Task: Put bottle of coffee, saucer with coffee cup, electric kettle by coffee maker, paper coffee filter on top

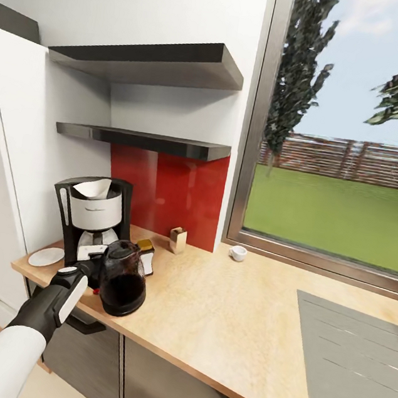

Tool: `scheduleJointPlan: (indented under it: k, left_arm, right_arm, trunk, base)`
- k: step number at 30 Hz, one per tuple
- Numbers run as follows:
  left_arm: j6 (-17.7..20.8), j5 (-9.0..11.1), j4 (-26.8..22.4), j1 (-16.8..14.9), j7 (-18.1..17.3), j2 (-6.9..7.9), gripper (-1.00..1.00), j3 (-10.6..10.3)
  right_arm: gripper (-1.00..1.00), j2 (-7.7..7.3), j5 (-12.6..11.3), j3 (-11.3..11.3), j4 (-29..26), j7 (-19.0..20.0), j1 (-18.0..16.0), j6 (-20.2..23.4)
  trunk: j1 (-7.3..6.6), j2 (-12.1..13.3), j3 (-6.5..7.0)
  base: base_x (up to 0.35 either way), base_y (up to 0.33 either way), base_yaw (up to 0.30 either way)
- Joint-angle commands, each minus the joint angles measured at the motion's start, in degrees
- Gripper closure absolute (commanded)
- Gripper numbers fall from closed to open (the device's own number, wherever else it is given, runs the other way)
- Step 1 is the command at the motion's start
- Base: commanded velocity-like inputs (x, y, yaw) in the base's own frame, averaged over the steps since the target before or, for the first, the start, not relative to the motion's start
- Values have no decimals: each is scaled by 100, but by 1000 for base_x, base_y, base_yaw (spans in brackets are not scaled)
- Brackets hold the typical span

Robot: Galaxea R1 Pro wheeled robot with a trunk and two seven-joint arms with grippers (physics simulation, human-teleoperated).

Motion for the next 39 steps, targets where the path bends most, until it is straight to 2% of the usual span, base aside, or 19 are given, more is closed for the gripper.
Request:
scheduleJointPlan:
  k: [1, 17, 18, 39]
  left_arm:
    - [23, 60, 220, 3, 60, 1, 100, -6]
    - [16, 64, 269, 3, 35, -5, 100, -21]
    - [13, 62, 291, 3, 39, -5, -100, -23]
    - [6, 63, 312, 3, 53, 3, -100, -15]
  right_arm:
    - [-100, -1, -60, 45, 7, 23, -1, -20]
    - [-100, -1, -60, 44, 6, 23, 2, -20]
    - [-100, -1, -60, 44, 6, 23, 2, -20]
    - [-100, -1, -60, 44, 6, 23, 2, -20]
  trunk:
    - [3, 0, -3]
    - [3, 0, -3]
    - [3, 0, -3]
    - [3, 0, -3]
  base:
    - [26, 0, 0]
    - [29, 0, 0]
    - [0, 0, 0]
    - [-16, 0, 0]
